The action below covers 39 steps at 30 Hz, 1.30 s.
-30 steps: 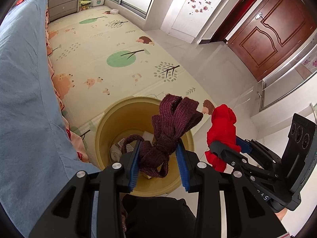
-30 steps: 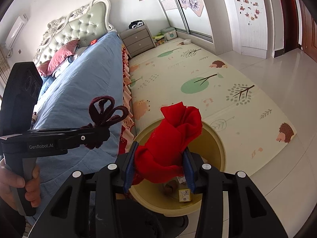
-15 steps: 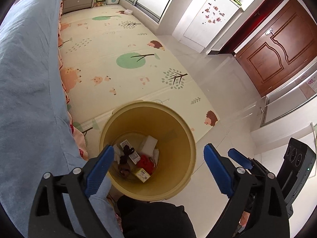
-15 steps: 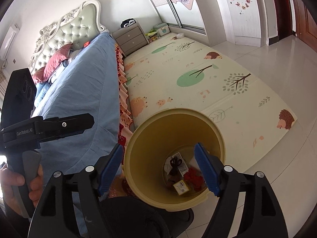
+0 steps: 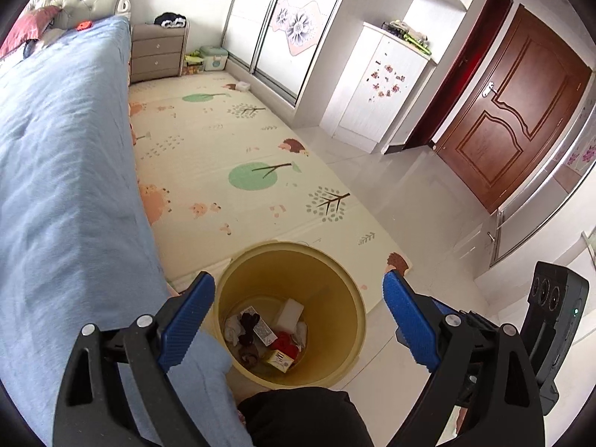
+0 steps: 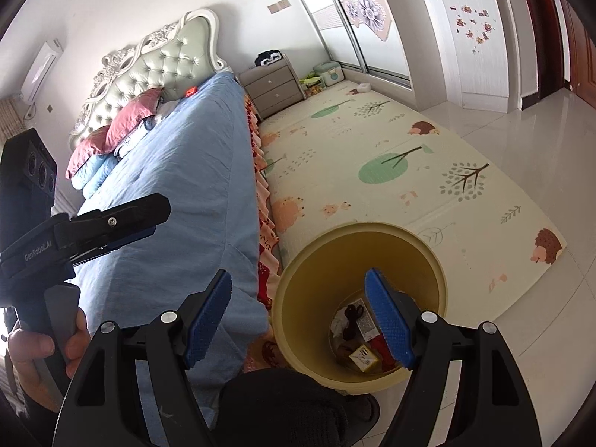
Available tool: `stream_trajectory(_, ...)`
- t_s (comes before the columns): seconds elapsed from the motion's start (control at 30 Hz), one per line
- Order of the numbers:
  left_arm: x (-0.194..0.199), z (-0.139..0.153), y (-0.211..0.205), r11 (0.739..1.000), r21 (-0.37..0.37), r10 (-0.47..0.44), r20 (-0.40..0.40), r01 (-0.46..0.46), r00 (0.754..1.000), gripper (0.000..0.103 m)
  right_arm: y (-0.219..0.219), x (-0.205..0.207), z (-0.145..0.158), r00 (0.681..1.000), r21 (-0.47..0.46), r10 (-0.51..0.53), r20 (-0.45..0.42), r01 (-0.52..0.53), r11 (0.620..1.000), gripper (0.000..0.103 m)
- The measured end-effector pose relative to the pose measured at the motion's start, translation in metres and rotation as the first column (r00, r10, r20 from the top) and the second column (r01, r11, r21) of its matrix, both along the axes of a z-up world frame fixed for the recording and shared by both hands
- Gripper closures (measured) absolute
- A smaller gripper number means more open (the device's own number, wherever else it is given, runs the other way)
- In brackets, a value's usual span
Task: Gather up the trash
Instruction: 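Move both tools back toward the grey sock and red chip bag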
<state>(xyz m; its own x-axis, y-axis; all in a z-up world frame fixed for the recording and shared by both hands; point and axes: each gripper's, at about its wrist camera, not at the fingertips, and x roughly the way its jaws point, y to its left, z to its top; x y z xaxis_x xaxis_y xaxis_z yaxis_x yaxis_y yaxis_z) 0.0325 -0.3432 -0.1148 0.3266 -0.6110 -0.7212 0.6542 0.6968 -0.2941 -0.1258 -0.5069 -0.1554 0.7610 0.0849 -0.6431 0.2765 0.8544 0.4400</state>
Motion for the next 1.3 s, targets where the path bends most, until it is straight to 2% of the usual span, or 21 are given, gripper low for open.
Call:
stream_trajectory(0.1,-0.008,0.020,0.040,0.997,-0.018,0.071,0.069,-0.070,0.995,0.007,0.024,0.008,0.014,0.998,-0.002,0.053,0.045,-0.053,0.999,0.029)
stream_trajectory(0.13,-0.010,0.025,0.056,0.994,-0.011,0.109,0.106,-0.109,0.988,0.005,0.034,0.012,0.019,0.995,0.001,0.076,0.059,-0.076,0.997,0.026)
stream_trajectory(0.23,-0.014,0.040,0.100,0.977,0.016,0.206,0.193,-0.213,0.959,0.004,0.067,0.026,0.032,0.985,-0.003,0.146,0.091,-0.147,0.989,0.022)
stream_trajectory(0.3,-0.013,0.046,0.129,0.960,0.030,0.264,0.220,-0.277,0.939,0.004,0.093,0.036,0.040,0.974,-0.028,0.202,0.098,-0.200,0.979,0.022)
stream_trajectory(0.6,0.003,0.053,0.253,0.878,0.041,0.456,0.228,-0.477,0.860,0.004,0.194,0.078,0.071,0.915,-0.113,0.389,0.110,-0.377,0.919,0.022)
stream_trajectory(0.77,0.006,0.050,0.302,0.846,0.046,0.509,0.227,-0.531,0.830,0.004,0.239,0.103,0.078,0.887,-0.142,0.454,0.088,-0.440,0.887,0.022)
stream_trajectory(0.93,0.011,0.046,0.344,0.805,0.033,0.571,0.226,-0.592,0.789,0.004,0.277,0.124,0.082,0.862,-0.159,0.501,0.080,-0.485,0.860,0.021)
stream_trajectory(1.1,0.024,0.040,0.376,0.765,0.033,0.624,0.207,-0.643,0.753,0.004,0.302,0.149,0.081,0.852,-0.161,0.521,0.059,-0.507,0.847,0.021)
stream_trajectory(1.23,0.042,0.035,0.391,0.754,0.032,0.641,0.178,-0.656,0.746,0.004,0.319,0.175,0.078,0.849,-0.174,0.527,0.032,-0.514,0.840,0.021)
stream_trajectory(1.3,0.052,0.033,0.394,0.753,0.034,0.644,0.168,-0.657,0.747,0.004,0.324,0.191,0.075,0.870,-0.185,0.493,0.010,-0.483,0.856,0.019)
